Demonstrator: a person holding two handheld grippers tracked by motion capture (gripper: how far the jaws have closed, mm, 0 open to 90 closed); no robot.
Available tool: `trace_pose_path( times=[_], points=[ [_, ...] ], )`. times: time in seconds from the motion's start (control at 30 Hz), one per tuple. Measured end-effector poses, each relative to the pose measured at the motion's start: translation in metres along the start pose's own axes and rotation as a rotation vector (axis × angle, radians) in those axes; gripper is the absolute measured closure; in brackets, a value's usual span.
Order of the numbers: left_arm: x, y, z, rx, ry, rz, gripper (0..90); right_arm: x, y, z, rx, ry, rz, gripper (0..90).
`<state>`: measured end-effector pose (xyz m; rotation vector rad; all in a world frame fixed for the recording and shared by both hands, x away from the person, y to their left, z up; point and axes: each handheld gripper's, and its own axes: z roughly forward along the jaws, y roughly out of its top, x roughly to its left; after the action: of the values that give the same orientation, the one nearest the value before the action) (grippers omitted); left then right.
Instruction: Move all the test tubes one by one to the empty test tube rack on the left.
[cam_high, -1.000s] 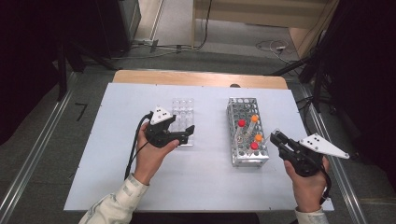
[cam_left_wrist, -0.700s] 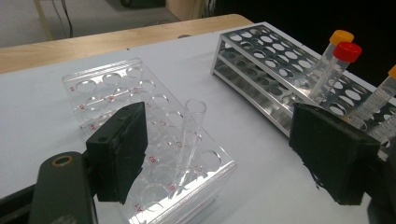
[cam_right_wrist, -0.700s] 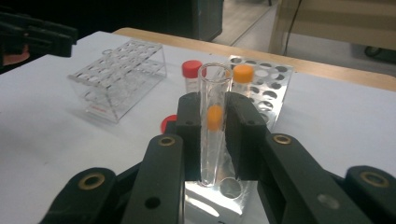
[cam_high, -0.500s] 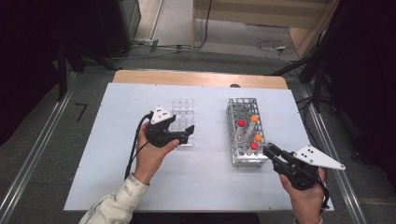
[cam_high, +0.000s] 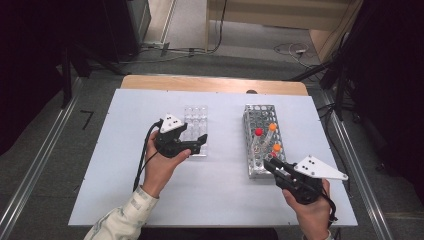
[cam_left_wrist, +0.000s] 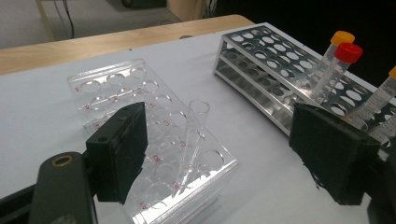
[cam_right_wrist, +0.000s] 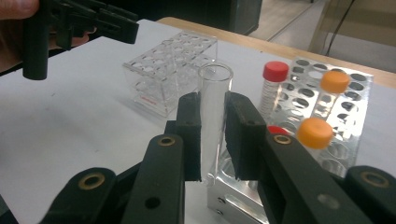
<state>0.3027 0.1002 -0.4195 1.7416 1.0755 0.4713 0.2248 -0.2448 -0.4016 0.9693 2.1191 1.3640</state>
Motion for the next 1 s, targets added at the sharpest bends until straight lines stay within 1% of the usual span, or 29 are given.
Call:
trace_pose_path(
  times=[0.2,0.37,0.57,0.73,0.8,0.93,1.0],
  points=[
    [0.000,0.000,-0.001,-0.004,0.003,0.001,20.1,0.011,0.005,0.014,0.007,0.030,-0.022,74.1],
    [0.000,0.001,-0.003,-0.009,0.002,-0.003,20.0,0.019,0.009,0.030,0.019,0.048,-0.041,74.1],
    [-0.001,0.001,-0.002,-0.008,-0.003,0.000,20.0,0.029,0.013,0.050,0.039,0.062,-0.055,74.1],
    [-0.002,0.000,-0.002,-0.009,-0.008,0.001,18.1,0.037,0.015,0.067,0.060,0.070,-0.060,74.1],
    [-0.004,0.000,-0.002,-0.014,-0.012,0.006,16.9,0.040,0.015,0.075,0.069,0.073,-0.067,74.1],
    [-0.007,0.001,-0.002,-0.018,-0.031,0.008,15.3,0.045,0.015,0.087,0.085,0.076,-0.059,74.1],
    [-0.009,0.001,-0.002,-0.017,-0.050,0.006,14.6,0.047,0.015,0.092,0.085,0.077,-0.066,74.1]
  ],
)
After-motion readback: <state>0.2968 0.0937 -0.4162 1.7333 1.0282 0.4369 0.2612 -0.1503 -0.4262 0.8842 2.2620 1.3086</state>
